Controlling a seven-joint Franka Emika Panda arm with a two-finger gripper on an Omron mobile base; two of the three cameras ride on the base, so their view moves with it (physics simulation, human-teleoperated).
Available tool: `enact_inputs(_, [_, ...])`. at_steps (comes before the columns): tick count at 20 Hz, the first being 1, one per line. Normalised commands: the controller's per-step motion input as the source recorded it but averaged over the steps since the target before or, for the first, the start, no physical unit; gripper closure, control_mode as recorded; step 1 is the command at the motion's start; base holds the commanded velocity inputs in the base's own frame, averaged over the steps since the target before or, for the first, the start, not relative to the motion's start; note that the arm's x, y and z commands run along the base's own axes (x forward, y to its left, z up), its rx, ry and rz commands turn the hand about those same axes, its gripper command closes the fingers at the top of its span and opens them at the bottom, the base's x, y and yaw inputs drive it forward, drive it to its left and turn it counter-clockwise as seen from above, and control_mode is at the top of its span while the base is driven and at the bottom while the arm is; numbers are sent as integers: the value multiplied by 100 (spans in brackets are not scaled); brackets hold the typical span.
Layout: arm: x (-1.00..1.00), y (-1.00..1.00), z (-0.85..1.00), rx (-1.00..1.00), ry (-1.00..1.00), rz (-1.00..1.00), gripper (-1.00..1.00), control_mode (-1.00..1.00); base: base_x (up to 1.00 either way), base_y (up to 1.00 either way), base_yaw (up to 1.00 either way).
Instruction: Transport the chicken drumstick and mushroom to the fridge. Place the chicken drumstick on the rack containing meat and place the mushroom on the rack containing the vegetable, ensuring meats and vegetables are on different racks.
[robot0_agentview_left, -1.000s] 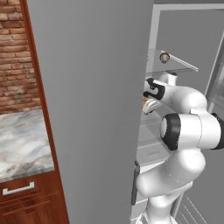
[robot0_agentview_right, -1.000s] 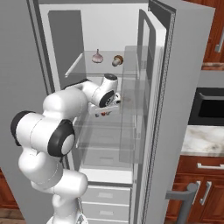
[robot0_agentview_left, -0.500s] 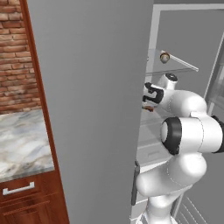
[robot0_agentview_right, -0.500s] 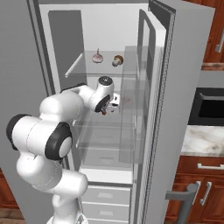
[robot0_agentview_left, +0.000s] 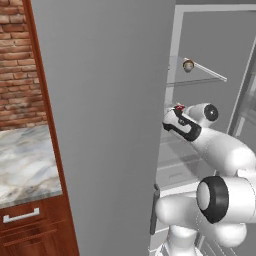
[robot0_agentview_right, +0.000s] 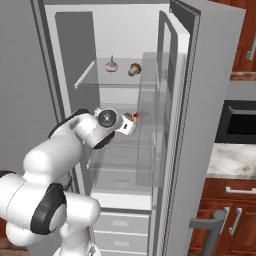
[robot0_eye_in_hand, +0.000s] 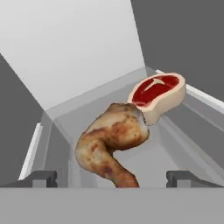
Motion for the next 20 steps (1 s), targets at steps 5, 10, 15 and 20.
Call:
enact_inputs(5, [-100,-5,100,10,0,-20,-100,-100,0,0,0])
enact_inputs(10, [-100,-9,100,8,8,-12,-100,-100,0,0,0])
enact_inputs(15, [-100,-12,95,3,15,-2,-100,-100,0,0,0])
enact_inputs(20, [-100,29,10,-6,11,10,-100,-100,0,0,0])
